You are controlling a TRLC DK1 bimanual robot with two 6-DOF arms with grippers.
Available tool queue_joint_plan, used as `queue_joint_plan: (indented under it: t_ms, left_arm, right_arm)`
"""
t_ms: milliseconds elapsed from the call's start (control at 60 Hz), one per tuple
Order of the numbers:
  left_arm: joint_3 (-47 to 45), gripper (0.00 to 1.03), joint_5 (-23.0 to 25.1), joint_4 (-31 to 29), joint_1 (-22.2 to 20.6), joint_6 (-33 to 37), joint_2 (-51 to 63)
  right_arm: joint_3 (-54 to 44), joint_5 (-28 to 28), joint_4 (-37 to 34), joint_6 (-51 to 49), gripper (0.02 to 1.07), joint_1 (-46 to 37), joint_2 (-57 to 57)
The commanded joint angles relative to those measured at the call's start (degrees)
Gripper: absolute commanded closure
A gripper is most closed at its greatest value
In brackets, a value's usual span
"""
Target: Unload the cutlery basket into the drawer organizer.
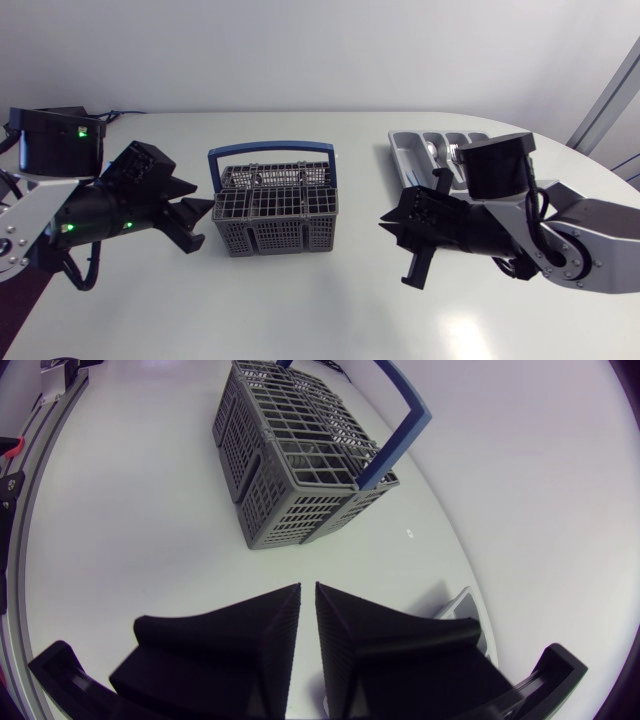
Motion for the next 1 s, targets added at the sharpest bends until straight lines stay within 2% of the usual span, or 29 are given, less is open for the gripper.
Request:
queue_joint_plan:
  t_ms: [0, 200, 283, 383, 500, 533, 567, 617, 667, 717, 767, 800, 983]
  left_arm:
    - [-1.82, 0.67, 1.84, 3.08, 1.22, -1.95, 3.73]
    - [-1.55, 0.7, 3.34, 8.35, 2.27, -2.31, 13.93]
    - [0.29, 0.7, 4.48, 8.53, 3.68, -2.13, 18.32]
    - [0.73, 0.7, 4.65, 9.49, 4.82, -1.95, 17.71]
    - [1.08, 0.69, 6.32, 5.19, 6.49, -2.22, 9.71]
    - [0.82, 0.62, 7.2, 3.96, 7.02, -2.22, 6.28]
    - [0.47, 0.48, 7.64, 2.11, 7.37, -2.04, 1.98]
    - [0.29, 0.35, 7.64, -0.09, 7.99, -1.95, -2.68]
    - [-0.15, 0.33, 7.55, -2.02, 8.34, -1.87, -6.64]
    - [-0.85, 0.3, 7.55, -3.69, 8.6, -1.87, -10.59]
    - [-1.82, 0.13, 7.38, -5.1, 9.57, -1.87, -14.11]
    - [-2.34, 0.05, 7.38, -5.71, 10.01, -1.87, -15.78]
    - [-5.16, 0.04, 7.03, -8.44, 12.38, -1.87, -25.01]
  right_arm:
    - [0.28, 1.06, 0.62, 2.43, 0.98, 1.23, 1.08]
    - [-1.65, 1.76, 0.62, 2.17, 0.98, 1.32, -0.23]
    - [-1.92, 2.02, 0.26, 2.08, 0.98, 1.23, -1.46]
    - [-2.01, 2.02, 0.09, 2.08, 0.98, 0.88, -2.69]
    - [-2.27, 2.02, -0.62, 2.08, 0.97, 0.0, -5.86]
    - [-2.62, 2.02, -0.62, 2.08, 0.96, -0.53, -7.09]
    - [-2.8, 2.11, -0.88, 1.99, 0.94, -1.23, -8.41]
    - [-3.15, 2.02, -1.67, 1.9, 0.89, -2.29, -10.17]
    - [-3.68, 2.02, -1.93, 1.82, 0.89, -3.52, -12.36]
    - [-4.38, 2.02, -2.02, 1.82, 0.83, -4.75, -14.91]
    - [-5.17, 2.02, -2.11, 1.9, 0.72, -6.07, -17.46]
    - [-5.61, 2.02, -2.11, 2.08, 0.7, -6.77, -18.78]
    - [-7.54, 2.64, -2.11, 4.28, 0.49, -12.57, -26.95]
